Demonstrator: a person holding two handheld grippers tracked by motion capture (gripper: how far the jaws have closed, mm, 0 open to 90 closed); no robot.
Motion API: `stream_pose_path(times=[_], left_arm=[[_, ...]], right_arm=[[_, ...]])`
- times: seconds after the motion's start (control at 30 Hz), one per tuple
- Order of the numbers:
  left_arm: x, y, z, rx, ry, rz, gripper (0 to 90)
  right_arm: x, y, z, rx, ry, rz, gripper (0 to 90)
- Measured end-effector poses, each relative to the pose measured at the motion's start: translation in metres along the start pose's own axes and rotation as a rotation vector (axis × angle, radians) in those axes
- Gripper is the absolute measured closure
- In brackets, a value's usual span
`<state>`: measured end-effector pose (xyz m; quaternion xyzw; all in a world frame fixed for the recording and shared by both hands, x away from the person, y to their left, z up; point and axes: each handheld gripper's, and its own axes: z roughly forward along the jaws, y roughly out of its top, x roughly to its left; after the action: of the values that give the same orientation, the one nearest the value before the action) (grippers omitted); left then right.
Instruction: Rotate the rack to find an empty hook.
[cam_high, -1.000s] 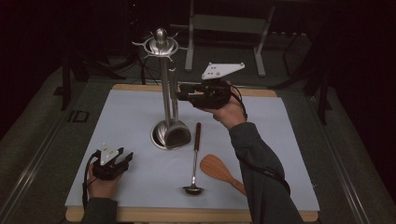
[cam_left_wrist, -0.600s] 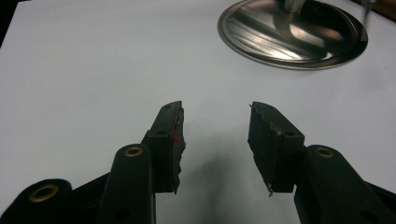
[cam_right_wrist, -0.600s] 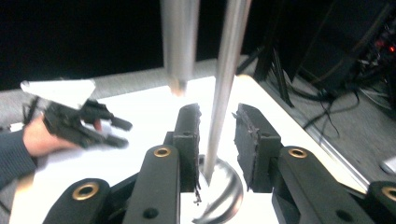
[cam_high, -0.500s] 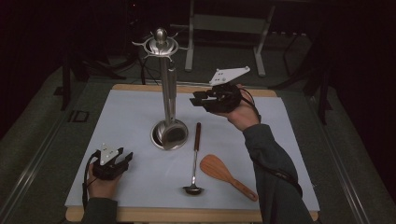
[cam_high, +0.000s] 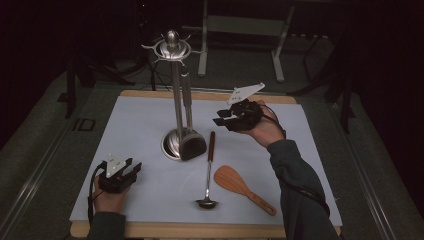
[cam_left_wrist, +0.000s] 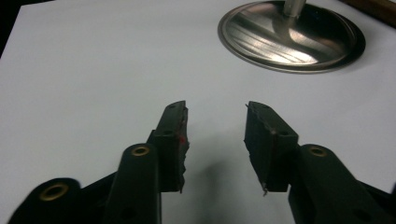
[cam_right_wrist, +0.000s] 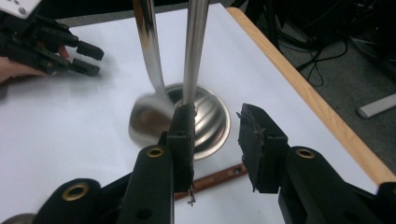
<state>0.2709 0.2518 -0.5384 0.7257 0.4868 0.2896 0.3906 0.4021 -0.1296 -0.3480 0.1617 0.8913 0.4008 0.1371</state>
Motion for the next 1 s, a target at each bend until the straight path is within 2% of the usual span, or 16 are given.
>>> stream_pose_path(times=[0.17,0.3,0.43,0.5,0.57,0.6,0.63,0.67,0.7,0.73,0.77,0.8,0.83,0.87,0.97,1.0], left_arm=[[0.002,0.003,-0.007,-0.053,-0.042,-0.055,69.6],[-0.002,0.010,-0.015,-0.101,-0.059,-0.065,79.7],[-0.012,0.027,-0.030,-0.189,-0.101,-0.058,85.8],[-0.017,0.043,-0.042,-0.261,-0.142,-0.068,87.0],[-0.018,0.047,-0.045,-0.276,-0.148,-0.073,87.2],[-0.019,0.061,-0.054,-0.342,-0.166,-0.098,87.5],[-0.019,0.061,-0.054,-0.342,-0.166,-0.098,87.9],[-0.019,0.074,-0.062,-0.396,-0.173,-0.108,88.4],[-0.019,0.074,-0.062,-0.396,-0.173,-0.108,88.4],[-0.021,0.090,-0.071,-0.456,-0.182,-0.113,88.7],[-0.021,0.090,-0.071,-0.456,-0.182,-0.113,89.3],[-0.024,0.106,-0.078,-0.508,-0.186,-0.106,89.8],[-0.024,0.106,-0.078,-0.508,-0.186,-0.106,89.9],[-0.029,0.124,-0.085,-0.556,-0.191,-0.083,89.9],[-0.033,0.137,-0.088,-0.584,-0.180,-0.054,89.9],[-0.037,0.153,-0.090,-0.610,-0.172,-0.030,89.9]], right_arm=[[-0.003,-0.012,-0.001,0.026,-0.007,0.011,63.9],[-0.005,-0.021,-0.001,0.036,-0.010,0.025,63.4],[-0.006,-0.035,-0.001,0.045,-0.018,0.044,59.3],[-0.003,-0.047,-0.001,0.033,-0.021,0.056,54.6],[-0.002,-0.051,0.000,0.038,-0.024,0.060,54.2],[-0.002,-0.058,0.002,0.057,-0.033,0.069,52.5],[-0.002,-0.058,0.002,0.057,-0.033,0.069,52.5],[-0.003,-0.065,0.003,0.066,-0.045,0.100,51.3],[-0.003,-0.066,0.003,0.066,-0.047,0.105,51.2],[-0.002,-0.071,0.003,0.054,-0.055,0.126,51.1],[-0.002,-0.071,0.003,0.054,-0.055,0.126,51.1],[0.002,-0.079,0.003,0.015,-0.064,0.141,49.9],[0.002,-0.079,0.003,0.015,-0.064,0.141,49.9],[0.006,-0.089,0.005,-0.019,-0.065,0.156,49.7],[0.009,-0.100,0.013,-0.012,-0.075,0.172,48.8],[0.011,-0.104,0.016,0.010,-0.089,0.172,48.5]])
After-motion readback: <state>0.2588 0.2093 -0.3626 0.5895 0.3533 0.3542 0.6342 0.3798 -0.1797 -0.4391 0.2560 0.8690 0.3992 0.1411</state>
